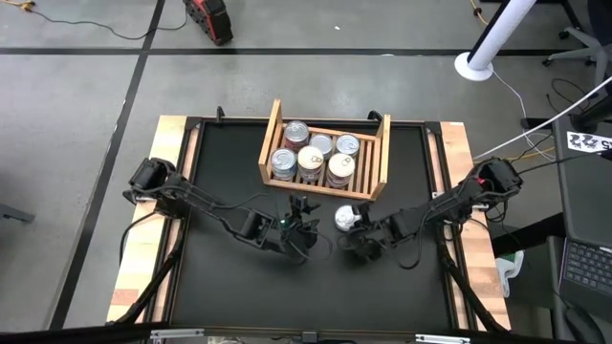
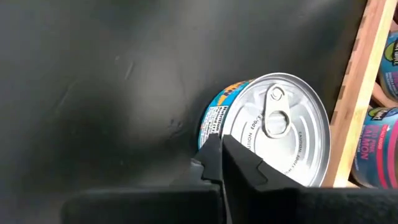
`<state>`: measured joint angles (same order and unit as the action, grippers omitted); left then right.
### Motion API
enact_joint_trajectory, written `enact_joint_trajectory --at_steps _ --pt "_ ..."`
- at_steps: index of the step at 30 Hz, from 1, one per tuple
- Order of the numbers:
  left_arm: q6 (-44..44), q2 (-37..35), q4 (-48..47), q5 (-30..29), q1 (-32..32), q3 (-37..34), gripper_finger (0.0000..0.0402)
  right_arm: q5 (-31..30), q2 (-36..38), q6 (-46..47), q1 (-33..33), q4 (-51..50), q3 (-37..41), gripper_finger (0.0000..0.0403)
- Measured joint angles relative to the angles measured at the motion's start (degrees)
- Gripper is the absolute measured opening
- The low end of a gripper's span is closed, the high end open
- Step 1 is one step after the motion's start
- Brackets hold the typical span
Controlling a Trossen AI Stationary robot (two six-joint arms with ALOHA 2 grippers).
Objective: Stack canned seafood by type on shelf
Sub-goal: Stack the light blue tuna can on top of the other light blue tuna can
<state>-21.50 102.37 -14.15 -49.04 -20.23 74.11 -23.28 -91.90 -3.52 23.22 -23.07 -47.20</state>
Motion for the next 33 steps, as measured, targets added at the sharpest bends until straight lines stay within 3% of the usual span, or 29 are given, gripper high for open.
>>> enact_joint_trajectory --at_steps 9,16,33 --pt "0.02 0.0 -0.27 0.5 -2.78 0.0 0.0244 1.73 -0.2 0.02 -2.02 0.1 -3.75 0.0002" --pt "1.46 0.45 -0.42 7.31 -4.44 -0.01 0.0244 2.43 -0.2 0.08 -3.48 0.38 -6.99 0.0001" --pt "0.09 2.38 -0.22 6.97 -3.3 -2.86 0.0244 6.01 -0.09 0.21 -5.29 0.71 -16.22 0.0"
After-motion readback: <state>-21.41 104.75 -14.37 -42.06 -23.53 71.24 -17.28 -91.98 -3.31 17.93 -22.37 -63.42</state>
